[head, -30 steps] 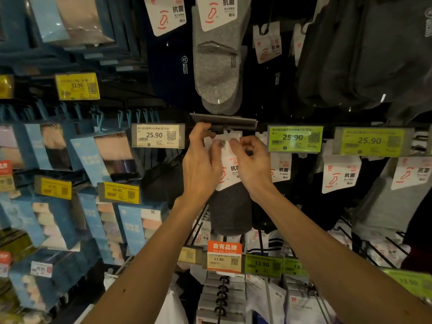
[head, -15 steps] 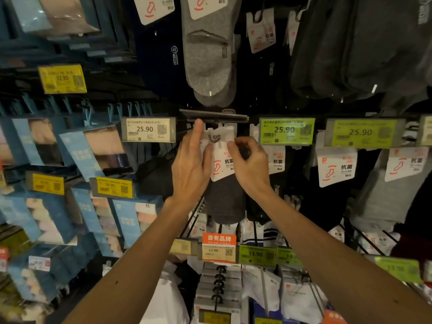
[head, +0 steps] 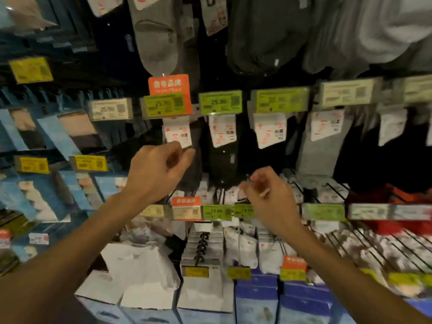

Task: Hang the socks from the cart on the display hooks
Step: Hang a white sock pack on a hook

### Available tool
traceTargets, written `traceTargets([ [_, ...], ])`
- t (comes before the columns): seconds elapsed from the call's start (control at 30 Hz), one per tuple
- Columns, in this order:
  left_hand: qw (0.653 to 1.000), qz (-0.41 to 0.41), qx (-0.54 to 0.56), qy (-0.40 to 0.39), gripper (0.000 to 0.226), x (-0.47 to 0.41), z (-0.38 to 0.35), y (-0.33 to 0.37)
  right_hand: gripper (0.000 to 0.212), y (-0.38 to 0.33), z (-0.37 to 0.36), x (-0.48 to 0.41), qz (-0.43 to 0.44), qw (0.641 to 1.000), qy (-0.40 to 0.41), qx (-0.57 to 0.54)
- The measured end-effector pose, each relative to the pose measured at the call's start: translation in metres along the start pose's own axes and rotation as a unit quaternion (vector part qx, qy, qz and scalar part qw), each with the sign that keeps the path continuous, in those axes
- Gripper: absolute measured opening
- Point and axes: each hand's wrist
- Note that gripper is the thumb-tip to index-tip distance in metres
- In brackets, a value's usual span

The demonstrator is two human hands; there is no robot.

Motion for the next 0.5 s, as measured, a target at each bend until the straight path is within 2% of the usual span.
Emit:
traceTargets([
  [0.1, 0.983, -0.038, -0.005, -0.180, 0.036, 0.015, -0.019, 0.073, 0.027, 0.037, 0.064, 0.083, -0.062, 0.998, 0.000, 0.021],
  [0.17, 0.947, -0.125, -0.023, -0.295, 0.045, 0.032, -0.051, 0.126, 0.031, 0.063, 0.109, 0.146, -0.113, 0.992, 0.006, 0.063],
  [0.23, 0.916, -0.229, -0.010, -0.330, 0.061, 0.053, -0.090, 0.178, 0.029, 0.090, 0.152, 0.211, -0.167, 0.979, 0.007, 0.114],
  [0.27, 0.903, -0.261, 0.004, -0.340, 0.060, 0.066, -0.112, 0.207, 0.034, 0.102, 0.174, 0.244, -0.195, 0.971, -0.002, 0.140],
  [0.37, 0.863, -0.273, 0.036, -0.423, 0.041, 0.107, -0.174, 0.291, 0.060, 0.126, 0.232, 0.330, -0.274, 0.941, -0.024, 0.198],
  [0.43, 0.850, -0.273, 0.086, -0.443, 0.028, 0.136, -0.209, 0.349, 0.060, 0.130, 0.268, 0.375, -0.332, 0.920, -0.008, 0.206],
  [0.5, 0.831, -0.276, 0.123, -0.467, 0.033, 0.166, -0.241, 0.408, 0.055, 0.137, 0.302, 0.410, -0.385, 0.894, 0.029, 0.227],
])
Point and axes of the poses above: each hand's wrist, its own x-axis away from the middle knuckle, its own z-axis out of the back of the hand, y = z × x, and after that the axes turned 3 degrees about z, right-handed
